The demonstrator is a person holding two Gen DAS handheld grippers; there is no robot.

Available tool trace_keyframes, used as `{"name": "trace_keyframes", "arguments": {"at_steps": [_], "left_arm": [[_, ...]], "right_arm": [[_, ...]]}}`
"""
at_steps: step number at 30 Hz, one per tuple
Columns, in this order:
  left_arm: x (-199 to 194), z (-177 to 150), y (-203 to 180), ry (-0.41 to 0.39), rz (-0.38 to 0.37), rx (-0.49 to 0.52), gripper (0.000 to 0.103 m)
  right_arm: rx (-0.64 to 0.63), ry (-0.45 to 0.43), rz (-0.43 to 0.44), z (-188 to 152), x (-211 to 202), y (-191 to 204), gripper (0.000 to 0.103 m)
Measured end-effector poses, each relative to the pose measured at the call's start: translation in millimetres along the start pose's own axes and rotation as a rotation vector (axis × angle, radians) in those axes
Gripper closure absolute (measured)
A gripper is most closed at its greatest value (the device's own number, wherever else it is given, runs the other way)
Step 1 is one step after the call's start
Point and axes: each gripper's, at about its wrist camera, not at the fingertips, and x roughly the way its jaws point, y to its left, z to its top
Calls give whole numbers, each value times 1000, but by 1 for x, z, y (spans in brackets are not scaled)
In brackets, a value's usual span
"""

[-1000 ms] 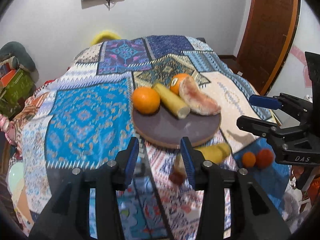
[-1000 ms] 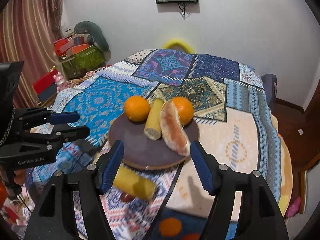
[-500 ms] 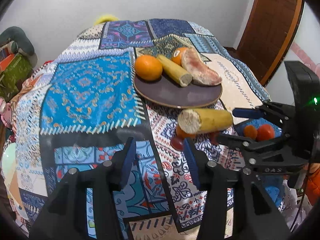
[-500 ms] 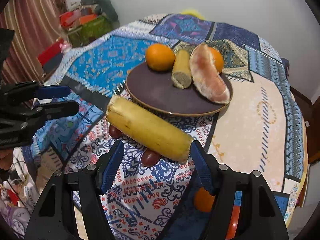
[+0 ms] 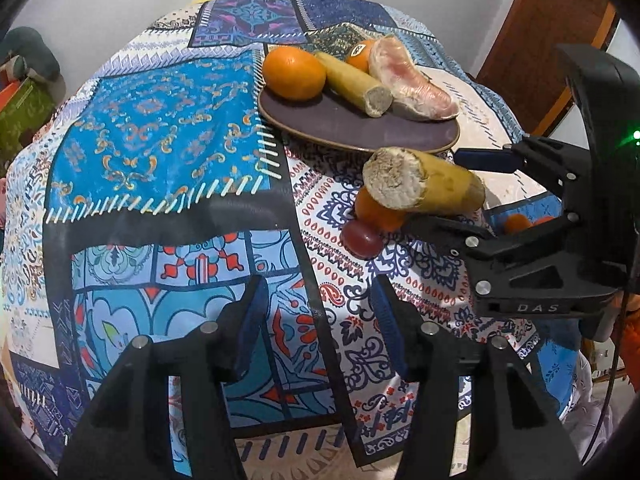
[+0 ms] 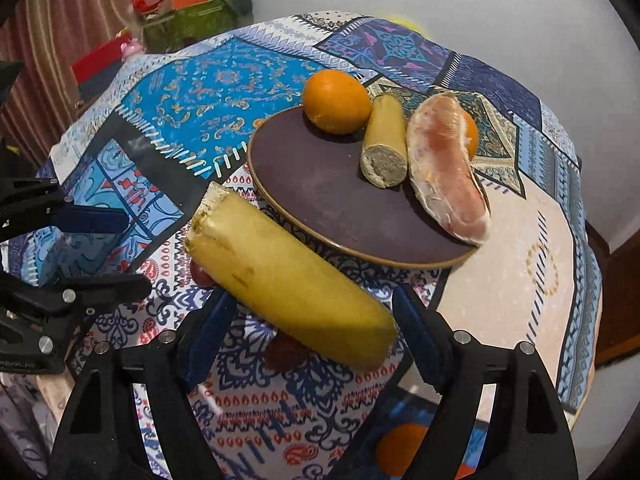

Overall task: Organize fruits
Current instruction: 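Grasp the large yellow banana with the right gripper while the left moves toward a tangerine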

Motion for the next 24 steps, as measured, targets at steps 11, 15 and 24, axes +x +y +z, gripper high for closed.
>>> {"name": "trace_keyframes", "arguments": {"at_steps": [11, 15, 24], "left_arm": [[1, 1, -8, 0, -3, 15, 49], [-1, 1, -12, -2, -5, 17, 49], [-8, 5, -24, -22, -5, 42, 49]], "right_arm": [[-52, -43, 12, -4, -11, 2, 53], [-30, -57, 50, -9, -20, -5, 60], [70, -67, 34, -32, -38, -32, 66]]}}
